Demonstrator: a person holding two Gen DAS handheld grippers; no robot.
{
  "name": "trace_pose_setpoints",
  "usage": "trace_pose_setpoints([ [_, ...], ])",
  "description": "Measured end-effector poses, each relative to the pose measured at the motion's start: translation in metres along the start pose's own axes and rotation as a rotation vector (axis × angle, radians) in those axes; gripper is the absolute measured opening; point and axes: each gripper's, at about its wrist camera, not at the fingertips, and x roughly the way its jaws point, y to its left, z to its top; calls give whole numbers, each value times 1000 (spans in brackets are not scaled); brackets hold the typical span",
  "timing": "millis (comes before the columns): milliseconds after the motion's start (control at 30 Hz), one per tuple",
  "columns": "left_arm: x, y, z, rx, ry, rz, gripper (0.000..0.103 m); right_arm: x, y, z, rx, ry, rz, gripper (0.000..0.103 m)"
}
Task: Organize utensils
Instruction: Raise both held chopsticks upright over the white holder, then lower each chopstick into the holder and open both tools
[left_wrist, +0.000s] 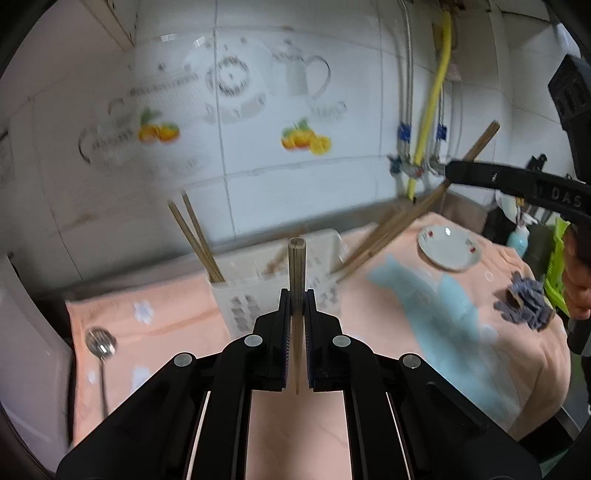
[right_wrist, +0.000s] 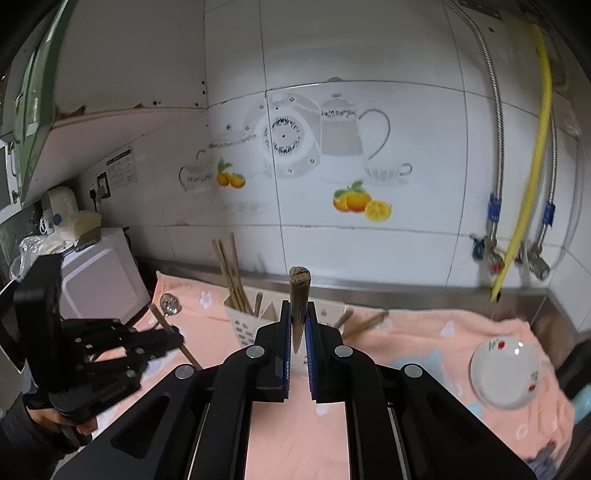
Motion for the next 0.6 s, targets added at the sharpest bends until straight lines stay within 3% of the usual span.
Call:
trace_pose_setpoints([
  [333,-19,21,79,39,-164,88,6,39,-2,22,-39,43,-52,7],
  [600,5,33,95,24,-188,122,6,68,-3,15,-48,100,-59,7],
])
